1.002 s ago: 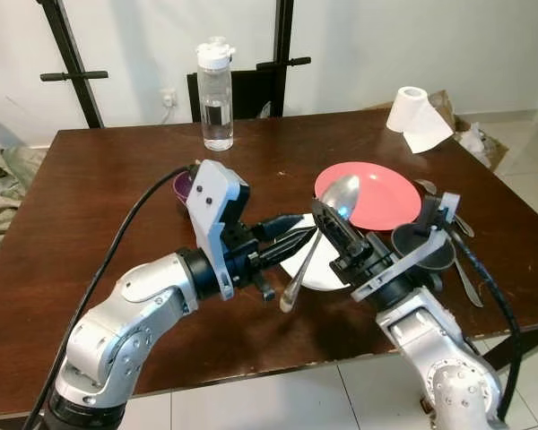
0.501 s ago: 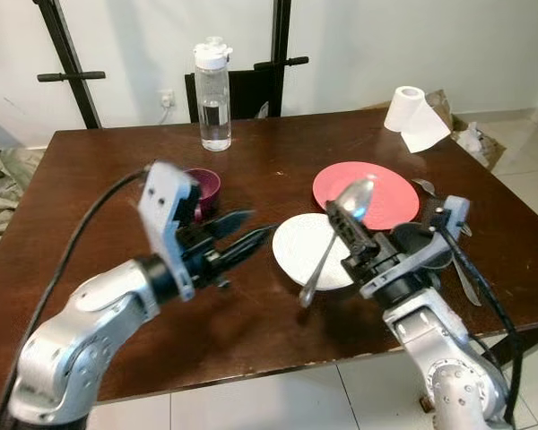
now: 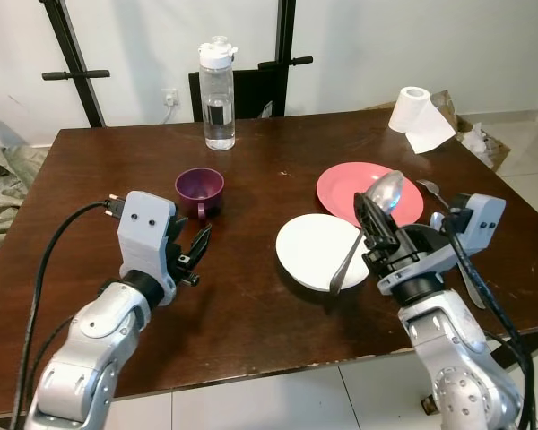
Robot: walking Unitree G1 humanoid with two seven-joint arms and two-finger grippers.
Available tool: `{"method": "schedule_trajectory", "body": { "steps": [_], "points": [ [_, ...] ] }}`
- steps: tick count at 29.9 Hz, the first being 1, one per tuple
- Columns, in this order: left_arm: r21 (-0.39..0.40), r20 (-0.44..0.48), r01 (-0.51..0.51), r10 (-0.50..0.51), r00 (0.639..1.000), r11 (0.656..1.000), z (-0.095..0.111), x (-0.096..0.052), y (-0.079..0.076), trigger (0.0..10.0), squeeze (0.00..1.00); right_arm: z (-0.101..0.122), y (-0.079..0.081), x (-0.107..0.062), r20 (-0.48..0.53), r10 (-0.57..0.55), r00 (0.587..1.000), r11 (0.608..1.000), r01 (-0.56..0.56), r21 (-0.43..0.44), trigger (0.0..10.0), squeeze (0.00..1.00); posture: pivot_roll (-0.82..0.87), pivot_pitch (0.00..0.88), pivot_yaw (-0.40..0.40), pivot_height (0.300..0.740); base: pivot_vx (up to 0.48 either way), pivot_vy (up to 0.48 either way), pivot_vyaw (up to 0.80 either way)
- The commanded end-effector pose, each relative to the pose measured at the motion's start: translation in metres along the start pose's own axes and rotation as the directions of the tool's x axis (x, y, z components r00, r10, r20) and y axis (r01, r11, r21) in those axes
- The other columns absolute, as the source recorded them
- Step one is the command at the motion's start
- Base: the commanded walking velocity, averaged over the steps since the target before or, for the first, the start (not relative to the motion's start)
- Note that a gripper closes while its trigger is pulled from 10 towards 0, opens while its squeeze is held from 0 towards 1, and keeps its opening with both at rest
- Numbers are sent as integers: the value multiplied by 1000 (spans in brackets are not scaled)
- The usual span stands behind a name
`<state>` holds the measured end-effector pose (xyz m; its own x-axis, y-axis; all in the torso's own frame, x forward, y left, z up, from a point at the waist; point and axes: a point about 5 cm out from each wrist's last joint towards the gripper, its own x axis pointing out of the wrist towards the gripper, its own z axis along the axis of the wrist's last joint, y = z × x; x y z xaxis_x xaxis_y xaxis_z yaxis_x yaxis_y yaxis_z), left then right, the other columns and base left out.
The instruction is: Setting the table
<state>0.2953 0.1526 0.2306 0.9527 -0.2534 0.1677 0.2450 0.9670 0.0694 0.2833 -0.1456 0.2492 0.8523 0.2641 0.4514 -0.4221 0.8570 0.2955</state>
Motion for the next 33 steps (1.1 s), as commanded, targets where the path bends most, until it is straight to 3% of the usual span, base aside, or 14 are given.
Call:
{"method": "schedule_trajectory", "body": {
  "steps": [1,33],
  "points": [
    [13,-7,-48,48,999,999,-4,0,6,10000,0,0,0,-3,11,-16,1000,1000,17,-16,10000,0,73,134,64,740,0,0,0],
    [9,-7,-75,75,997,997,-8,3,2,10000,0,-9,-3,-4,-20,-41,999,999,41,-26,10000,0,70,116,63,740,0,0,0]
  ]
}}
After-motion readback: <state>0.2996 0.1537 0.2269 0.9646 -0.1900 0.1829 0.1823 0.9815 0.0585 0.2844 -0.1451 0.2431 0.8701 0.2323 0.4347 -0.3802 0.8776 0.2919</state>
